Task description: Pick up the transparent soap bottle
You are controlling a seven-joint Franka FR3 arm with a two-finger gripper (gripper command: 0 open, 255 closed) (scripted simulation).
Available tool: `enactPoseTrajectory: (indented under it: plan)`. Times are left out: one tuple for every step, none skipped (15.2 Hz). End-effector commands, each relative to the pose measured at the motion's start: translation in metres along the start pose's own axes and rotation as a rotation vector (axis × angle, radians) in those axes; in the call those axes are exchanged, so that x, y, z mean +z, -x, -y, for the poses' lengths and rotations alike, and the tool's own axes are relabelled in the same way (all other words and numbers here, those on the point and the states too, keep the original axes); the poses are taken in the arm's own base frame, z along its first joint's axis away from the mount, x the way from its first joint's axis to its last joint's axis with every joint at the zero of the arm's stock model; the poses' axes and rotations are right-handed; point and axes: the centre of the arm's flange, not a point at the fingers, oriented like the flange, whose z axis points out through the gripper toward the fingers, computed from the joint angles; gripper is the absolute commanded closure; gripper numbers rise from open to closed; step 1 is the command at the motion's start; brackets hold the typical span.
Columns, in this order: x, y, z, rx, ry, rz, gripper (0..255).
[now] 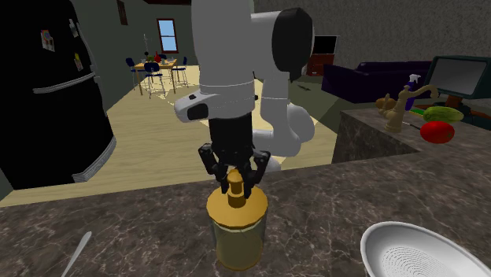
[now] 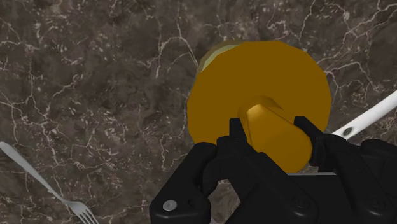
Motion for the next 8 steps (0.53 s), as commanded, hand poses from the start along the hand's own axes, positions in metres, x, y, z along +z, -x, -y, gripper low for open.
enactPoseTrajectory:
  plan:
    - [-0.012, 0.001, 0.001, 0.000, 0.000, -0.001, 255]
    - [-0.017, 0.001, 0.001, 0.000, 0.000, -0.001, 255]
    - [-0.022, 0.001, 0.002, 0.000, 0.000, -0.001, 255]
    - [-0.027, 0.001, 0.002, 0.000, 0.000, -0.001, 255]
    - [-0.033, 0.001, 0.002, 0.000, 0.000, -0.001, 255]
    - [-0.038, 0.001, 0.002, 0.000, 0.000, -0.001, 255]
    - [-0.043, 0.001, 0.003, 0.000, 0.000, -0.001, 255]
    - [-0.048, 0.001, 0.003, 0.000, 0.000, -0.001, 255]
